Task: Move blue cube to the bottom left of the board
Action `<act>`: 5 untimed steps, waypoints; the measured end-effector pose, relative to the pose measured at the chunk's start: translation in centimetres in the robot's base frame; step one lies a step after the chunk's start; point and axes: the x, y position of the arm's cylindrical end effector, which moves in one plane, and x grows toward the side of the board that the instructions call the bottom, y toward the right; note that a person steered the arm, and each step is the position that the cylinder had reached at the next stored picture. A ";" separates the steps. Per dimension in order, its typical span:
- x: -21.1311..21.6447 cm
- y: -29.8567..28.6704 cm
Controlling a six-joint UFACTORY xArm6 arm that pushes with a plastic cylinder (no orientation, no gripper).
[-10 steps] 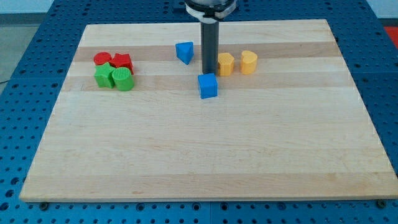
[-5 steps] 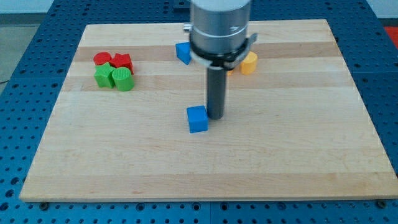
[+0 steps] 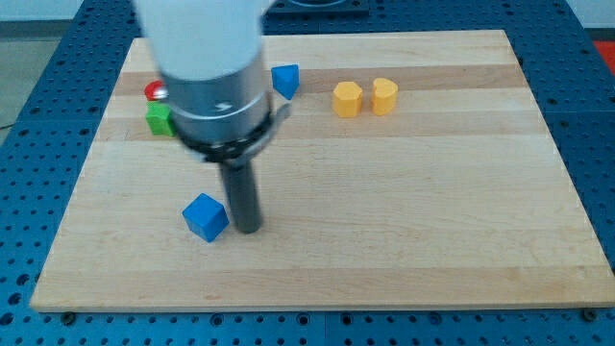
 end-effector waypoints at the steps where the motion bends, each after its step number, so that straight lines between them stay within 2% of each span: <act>1: 1.6 -4.0; 2: 2.3 -4.0; 3: 1.4 1.5; 4: -1.3 1.4; 5: -2.6 -3.2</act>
